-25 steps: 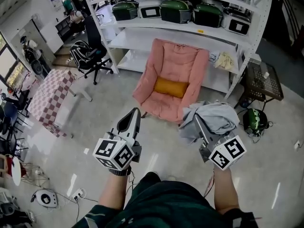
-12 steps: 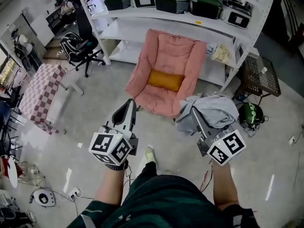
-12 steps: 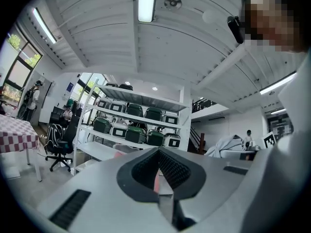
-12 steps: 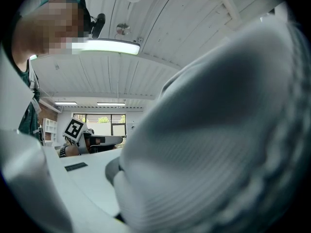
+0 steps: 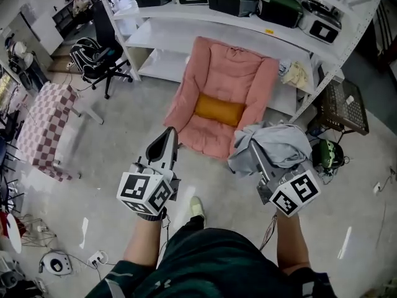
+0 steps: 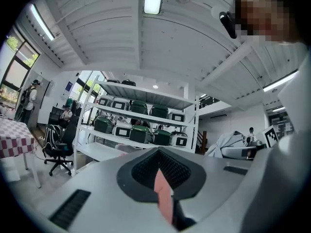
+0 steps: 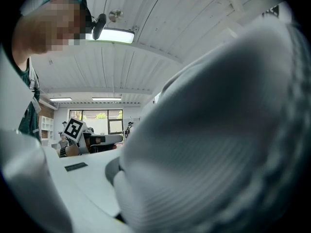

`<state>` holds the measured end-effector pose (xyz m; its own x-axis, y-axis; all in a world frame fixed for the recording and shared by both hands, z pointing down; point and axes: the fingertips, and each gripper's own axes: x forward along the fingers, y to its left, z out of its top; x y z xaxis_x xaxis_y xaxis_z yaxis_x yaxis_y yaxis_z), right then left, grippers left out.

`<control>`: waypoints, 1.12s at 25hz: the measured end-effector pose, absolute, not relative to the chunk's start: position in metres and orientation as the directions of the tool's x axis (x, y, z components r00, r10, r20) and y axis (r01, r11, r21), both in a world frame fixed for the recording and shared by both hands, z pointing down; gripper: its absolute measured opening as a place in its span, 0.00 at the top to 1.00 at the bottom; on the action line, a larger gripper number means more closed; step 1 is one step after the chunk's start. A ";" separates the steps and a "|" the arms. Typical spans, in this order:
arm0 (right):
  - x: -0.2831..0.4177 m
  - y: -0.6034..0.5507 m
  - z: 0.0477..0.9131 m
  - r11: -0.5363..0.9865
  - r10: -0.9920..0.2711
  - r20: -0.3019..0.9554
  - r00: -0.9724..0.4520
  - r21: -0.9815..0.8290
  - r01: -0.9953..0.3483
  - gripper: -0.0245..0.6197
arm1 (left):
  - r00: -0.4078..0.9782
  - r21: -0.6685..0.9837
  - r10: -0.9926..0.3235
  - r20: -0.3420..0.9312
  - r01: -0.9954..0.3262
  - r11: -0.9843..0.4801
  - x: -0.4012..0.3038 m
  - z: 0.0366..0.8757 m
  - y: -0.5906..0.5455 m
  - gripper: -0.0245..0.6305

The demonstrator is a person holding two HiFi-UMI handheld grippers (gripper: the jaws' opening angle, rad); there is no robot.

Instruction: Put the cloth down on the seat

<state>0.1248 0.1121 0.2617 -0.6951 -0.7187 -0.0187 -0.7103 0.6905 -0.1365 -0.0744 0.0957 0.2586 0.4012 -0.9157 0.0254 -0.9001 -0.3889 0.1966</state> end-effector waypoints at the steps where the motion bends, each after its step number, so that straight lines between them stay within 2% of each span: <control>1: 0.117 0.101 0.263 0.688 -0.721 -0.014 -0.693 -0.139 -0.712 0.90 | 0.406 0.197 -0.913 0.030 -0.898 -0.393 -0.081 0.260 0.084 0.95; 12: 0.053 -0.005 0.274 0.659 -0.745 0.004 -0.667 -0.150 -0.737 0.91 | 0.435 0.187 -0.899 0.041 -0.887 -0.421 -0.142 0.270 -0.024 0.95; 19: 0.032 -0.024 0.282 0.654 -0.747 0.031 -0.664 -0.146 -0.743 0.90 | 0.448 0.199 -0.892 0.052 -0.880 -0.431 -0.154 0.282 -0.038 0.95; 21: 0.027 -0.065 0.293 0.660 -0.738 0.045 -0.673 -0.155 -0.735 0.90 | 0.445 0.204 -0.894 0.060 -0.882 -0.425 -0.155 0.292 -0.077 0.95; 25: 0.025 -0.219 0.330 0.688 -0.705 0.068 -0.706 -0.180 -0.704 0.91 | 0.433 0.204 -0.899 0.070 -0.888 -0.412 -0.146 0.324 -0.220 0.95; 28: 0.022 -0.216 0.339 0.707 -0.678 0.088 -0.730 -0.193 -0.680 0.91 | 0.432 0.208 -0.899 0.074 -0.888 -0.409 -0.138 0.328 -0.211 0.95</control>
<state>0.0219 -0.2157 0.3389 -0.7299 -0.6779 0.0882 -0.6802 0.7072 -0.1929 -0.1380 -0.2109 0.3282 0.4315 -0.8991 0.0735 -0.8884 -0.4094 0.2078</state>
